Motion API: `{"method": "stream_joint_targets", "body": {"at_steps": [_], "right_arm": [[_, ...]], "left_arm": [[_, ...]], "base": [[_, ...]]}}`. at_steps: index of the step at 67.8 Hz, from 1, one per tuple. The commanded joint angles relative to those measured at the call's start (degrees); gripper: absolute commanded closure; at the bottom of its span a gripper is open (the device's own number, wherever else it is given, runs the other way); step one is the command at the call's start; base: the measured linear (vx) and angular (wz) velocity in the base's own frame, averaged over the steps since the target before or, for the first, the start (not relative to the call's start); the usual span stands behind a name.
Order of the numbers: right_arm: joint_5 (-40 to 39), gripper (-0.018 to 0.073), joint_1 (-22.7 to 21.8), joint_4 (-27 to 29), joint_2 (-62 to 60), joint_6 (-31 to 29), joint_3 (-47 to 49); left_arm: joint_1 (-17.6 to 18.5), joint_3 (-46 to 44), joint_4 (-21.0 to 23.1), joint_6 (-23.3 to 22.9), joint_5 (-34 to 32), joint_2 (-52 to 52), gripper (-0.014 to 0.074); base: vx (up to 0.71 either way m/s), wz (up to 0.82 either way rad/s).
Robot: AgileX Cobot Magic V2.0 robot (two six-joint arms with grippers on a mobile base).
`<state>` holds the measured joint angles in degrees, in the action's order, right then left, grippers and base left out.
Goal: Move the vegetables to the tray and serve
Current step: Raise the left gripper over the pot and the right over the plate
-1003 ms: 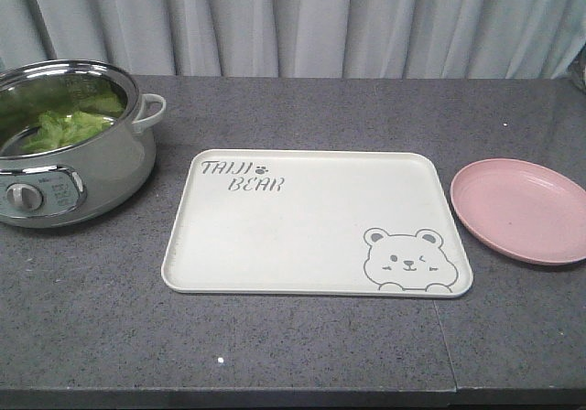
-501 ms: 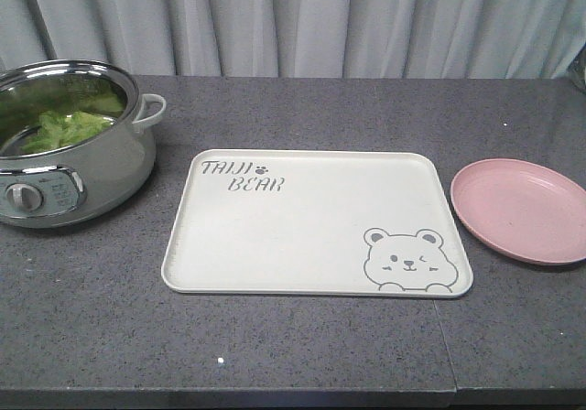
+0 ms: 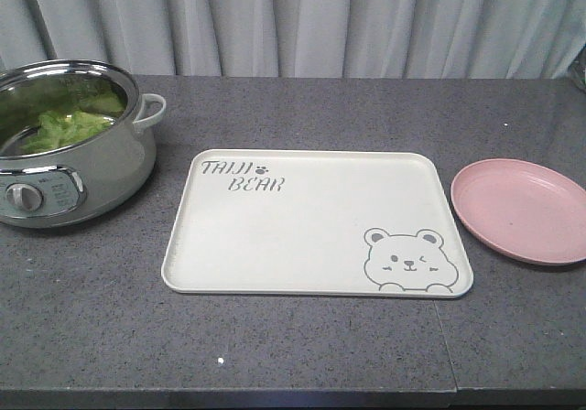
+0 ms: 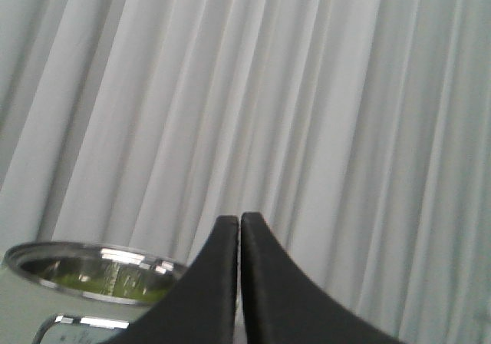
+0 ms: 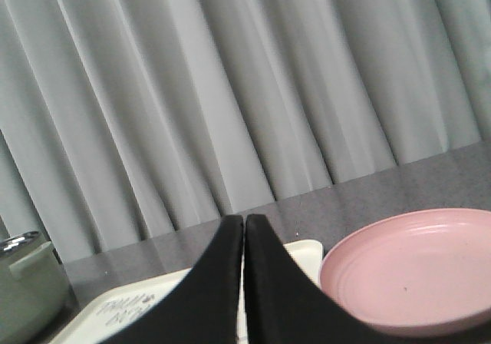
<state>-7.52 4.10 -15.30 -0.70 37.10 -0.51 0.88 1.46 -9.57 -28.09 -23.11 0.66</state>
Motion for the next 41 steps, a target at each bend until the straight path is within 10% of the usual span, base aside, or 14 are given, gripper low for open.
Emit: {"method": "stream_joint_targets", "body": {"at_steps": [1, 18, 41], "right_arm": [[-2.24, 0.0559, -0.18, -0.84, 2.20, -0.57, 6.20], [-3.82, 0.0455, -0.18, -5.64, 19.98, -0.85, 21.59], [-14.42, -0.0049, -0.18, -4.93, 31.60, 6.20, 24.13]], "left_arm": [[0.01, 0.54, 0.40, -1.70, -8.68, 0.08, 0.0598], [0.01, -11.49, 0.40, -2.63, 5.12, 0.08, 0.0586], [0.06, -18.39, 2.82, -6.01, 13.96, 0.08, 0.0328]], "base": [[0.00, 0.00], [0.00, 0.00], [0.00, 0.00]]}}
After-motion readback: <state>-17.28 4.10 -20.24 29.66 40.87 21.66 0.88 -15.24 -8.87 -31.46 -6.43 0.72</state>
